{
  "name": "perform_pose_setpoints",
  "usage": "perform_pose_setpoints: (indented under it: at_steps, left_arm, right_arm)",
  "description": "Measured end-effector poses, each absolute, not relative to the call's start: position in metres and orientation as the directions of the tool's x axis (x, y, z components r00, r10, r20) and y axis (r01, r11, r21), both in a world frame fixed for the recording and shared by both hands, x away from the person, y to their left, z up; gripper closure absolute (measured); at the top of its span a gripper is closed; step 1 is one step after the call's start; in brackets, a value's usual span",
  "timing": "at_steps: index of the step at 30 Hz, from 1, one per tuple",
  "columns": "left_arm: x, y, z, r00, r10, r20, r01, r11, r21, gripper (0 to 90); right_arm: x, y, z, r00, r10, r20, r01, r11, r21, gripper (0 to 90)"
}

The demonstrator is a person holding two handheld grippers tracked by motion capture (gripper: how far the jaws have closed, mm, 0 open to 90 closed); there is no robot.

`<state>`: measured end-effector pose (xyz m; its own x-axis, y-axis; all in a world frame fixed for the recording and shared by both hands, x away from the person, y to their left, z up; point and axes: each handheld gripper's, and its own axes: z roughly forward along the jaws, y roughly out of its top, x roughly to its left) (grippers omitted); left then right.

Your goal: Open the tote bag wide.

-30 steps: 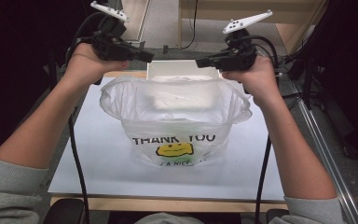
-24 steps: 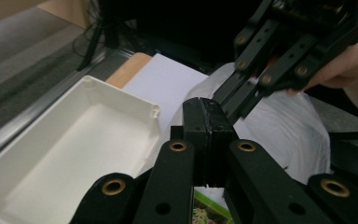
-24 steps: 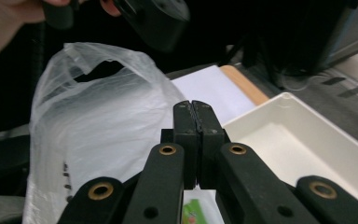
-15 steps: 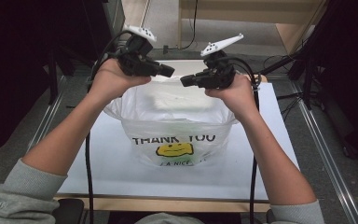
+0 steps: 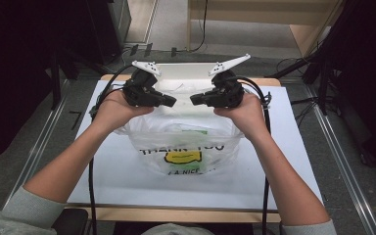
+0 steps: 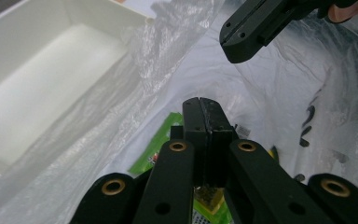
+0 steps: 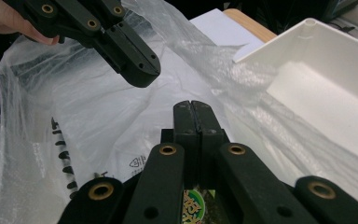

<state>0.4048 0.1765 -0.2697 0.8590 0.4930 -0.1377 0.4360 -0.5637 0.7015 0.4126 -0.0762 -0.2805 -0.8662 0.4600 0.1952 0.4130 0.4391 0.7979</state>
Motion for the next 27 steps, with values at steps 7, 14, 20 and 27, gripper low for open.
perform_pose_setpoints:
  at_steps: [7, 14, 20, 27]
  left_arm:
    - [0.398, 0.184, -0.286, 0.844, 0.511, -0.165, 0.460, -0.529, 0.713, 90.0]
    - [0.392, 0.193, -0.297, 0.828, 0.544, -0.135, 0.467, -0.535, 0.704, 90.0]
    - [0.392, 0.202, -0.310, 0.812, 0.561, -0.158, 0.492, -0.515, 0.702, 90.0]
    - [0.391, 0.205, -0.326, 0.807, 0.565, -0.174, 0.509, -0.514, 0.690, 90.0]
  right_arm:
    - [0.406, -0.080, -0.297, -0.851, 0.485, 0.200, 0.437, 0.446, 0.781, 89.1]
    - [0.401, -0.088, -0.306, -0.825, 0.527, 0.203, 0.470, 0.443, 0.763, 89.3]
    - [0.399, -0.094, -0.317, -0.809, 0.551, 0.203, 0.484, 0.430, 0.762, 89.2]
    - [0.400, -0.090, -0.327, -0.811, 0.541, 0.222, 0.495, 0.432, 0.754, 89.7]
